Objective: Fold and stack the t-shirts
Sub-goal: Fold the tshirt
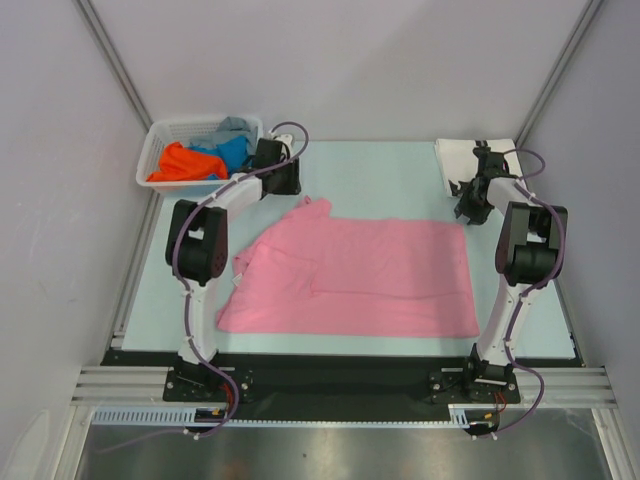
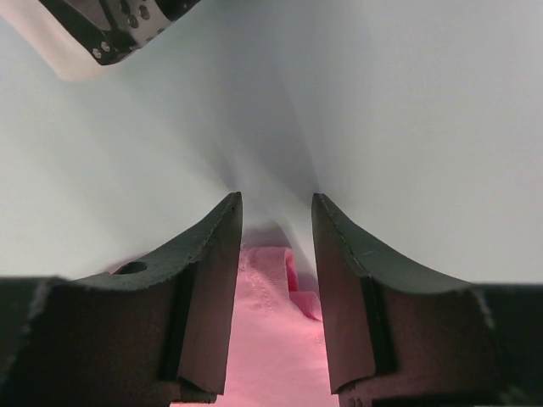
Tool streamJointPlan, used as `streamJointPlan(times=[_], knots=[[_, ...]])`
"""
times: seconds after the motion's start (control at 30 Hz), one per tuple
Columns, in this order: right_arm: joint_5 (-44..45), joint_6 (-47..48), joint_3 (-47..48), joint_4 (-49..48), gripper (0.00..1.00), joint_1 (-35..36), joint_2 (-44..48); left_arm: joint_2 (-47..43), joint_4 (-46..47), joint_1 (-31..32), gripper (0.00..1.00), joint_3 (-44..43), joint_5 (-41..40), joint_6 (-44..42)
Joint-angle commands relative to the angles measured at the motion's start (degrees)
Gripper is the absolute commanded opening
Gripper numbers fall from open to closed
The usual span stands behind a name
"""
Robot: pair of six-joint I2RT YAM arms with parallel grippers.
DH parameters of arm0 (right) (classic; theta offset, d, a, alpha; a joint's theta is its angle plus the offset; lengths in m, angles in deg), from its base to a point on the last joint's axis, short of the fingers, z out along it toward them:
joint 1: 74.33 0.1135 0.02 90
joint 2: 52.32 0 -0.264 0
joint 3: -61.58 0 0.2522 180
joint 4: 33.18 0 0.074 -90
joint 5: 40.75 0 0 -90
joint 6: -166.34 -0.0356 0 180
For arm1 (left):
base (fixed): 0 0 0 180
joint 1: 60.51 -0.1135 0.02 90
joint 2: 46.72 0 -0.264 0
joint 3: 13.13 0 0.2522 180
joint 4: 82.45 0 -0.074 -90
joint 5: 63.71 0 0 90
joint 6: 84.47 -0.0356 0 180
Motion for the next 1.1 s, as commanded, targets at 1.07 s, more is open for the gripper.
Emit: streamJointPlan(times=[1.07], knots=[[-0.94, -0.87, -2.56, -1.31, 0.44, -3.61, 4.70, 14.57, -16.26, 3.72, 0.28, -20.57, -4.09, 23.38]])
